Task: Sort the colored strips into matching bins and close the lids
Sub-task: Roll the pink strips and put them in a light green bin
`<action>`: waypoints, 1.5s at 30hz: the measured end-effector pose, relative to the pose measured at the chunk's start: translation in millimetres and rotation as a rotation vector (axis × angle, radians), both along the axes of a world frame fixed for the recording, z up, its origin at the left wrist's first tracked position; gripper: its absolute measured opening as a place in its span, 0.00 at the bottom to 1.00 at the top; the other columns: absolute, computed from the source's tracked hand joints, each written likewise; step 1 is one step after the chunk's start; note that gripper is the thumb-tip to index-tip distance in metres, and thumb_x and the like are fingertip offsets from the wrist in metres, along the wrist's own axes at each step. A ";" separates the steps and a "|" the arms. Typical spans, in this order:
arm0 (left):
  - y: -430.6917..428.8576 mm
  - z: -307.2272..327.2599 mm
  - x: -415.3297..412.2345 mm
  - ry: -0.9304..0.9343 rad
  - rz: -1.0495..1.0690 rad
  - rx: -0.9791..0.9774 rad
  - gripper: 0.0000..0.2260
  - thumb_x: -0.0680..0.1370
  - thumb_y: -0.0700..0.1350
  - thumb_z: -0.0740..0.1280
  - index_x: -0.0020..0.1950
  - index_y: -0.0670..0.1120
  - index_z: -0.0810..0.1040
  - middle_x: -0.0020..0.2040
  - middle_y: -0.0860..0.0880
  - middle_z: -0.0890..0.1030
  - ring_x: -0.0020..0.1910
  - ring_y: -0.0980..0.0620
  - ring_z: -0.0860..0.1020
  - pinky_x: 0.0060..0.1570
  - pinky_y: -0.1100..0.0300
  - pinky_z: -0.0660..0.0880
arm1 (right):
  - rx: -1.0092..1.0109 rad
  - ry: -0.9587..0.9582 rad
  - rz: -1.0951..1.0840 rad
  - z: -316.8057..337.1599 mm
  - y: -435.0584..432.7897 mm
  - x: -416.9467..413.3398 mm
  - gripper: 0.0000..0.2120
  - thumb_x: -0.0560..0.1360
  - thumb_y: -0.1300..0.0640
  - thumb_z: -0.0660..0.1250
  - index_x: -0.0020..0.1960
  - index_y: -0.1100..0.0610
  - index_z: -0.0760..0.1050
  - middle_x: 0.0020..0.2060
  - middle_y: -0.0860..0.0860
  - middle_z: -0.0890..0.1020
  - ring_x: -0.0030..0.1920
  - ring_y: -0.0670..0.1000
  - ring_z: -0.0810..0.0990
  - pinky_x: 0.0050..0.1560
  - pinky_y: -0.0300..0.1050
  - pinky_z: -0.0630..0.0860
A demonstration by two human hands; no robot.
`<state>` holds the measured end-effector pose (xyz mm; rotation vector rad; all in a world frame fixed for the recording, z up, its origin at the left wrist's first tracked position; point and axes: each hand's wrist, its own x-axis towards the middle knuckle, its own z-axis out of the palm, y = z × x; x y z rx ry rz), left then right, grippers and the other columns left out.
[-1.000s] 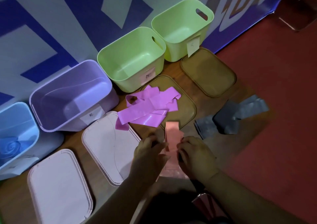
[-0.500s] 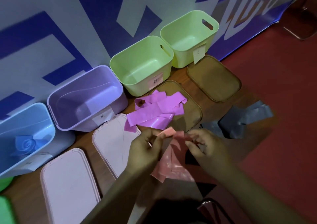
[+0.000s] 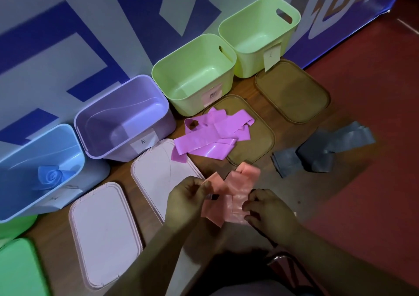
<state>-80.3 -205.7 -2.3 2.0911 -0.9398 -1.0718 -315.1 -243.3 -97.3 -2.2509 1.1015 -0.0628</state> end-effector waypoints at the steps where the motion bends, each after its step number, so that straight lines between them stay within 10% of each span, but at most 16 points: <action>1: 0.7 -0.3 0.0 0.006 0.009 0.003 0.08 0.79 0.45 0.68 0.40 0.50 0.81 0.37 0.55 0.85 0.39 0.58 0.82 0.41 0.64 0.75 | -0.020 -0.005 0.002 -0.6 0.5 0.0 0.09 0.67 0.47 0.73 0.47 0.44 0.81 0.45 0.44 0.76 0.45 0.49 0.76 0.43 0.42 0.77; 27: 15.0 54.0 30.1 0.090 0.209 -0.325 0.06 0.78 0.45 0.70 0.40 0.47 0.81 0.38 0.51 0.84 0.38 0.56 0.80 0.45 0.61 0.75 | 0.047 -0.269 -0.187 126.2 -16.2 32.6 0.02 0.75 0.53 0.71 0.44 0.48 0.81 0.40 0.42 0.82 0.42 0.41 0.79 0.40 0.33 0.71; 40: 88.0 100.7 78.0 0.034 0.056 -0.368 0.07 0.77 0.45 0.71 0.40 0.47 0.81 0.37 0.50 0.84 0.38 0.54 0.80 0.39 0.66 0.74 | -0.043 -0.372 -0.030 216.2 38.9 100.1 0.02 0.75 0.52 0.69 0.43 0.48 0.79 0.37 0.43 0.83 0.40 0.45 0.81 0.43 0.47 0.77; 45: 117.0 109.3 89.9 0.153 0.040 -0.402 0.08 0.77 0.36 0.70 0.49 0.49 0.79 0.31 0.52 0.79 0.33 0.56 0.77 0.37 0.67 0.72 | -0.044 -0.369 -0.006 230.6 63.6 122.2 0.04 0.75 0.56 0.71 0.43 0.49 0.81 0.38 0.41 0.83 0.41 0.43 0.81 0.41 0.35 0.74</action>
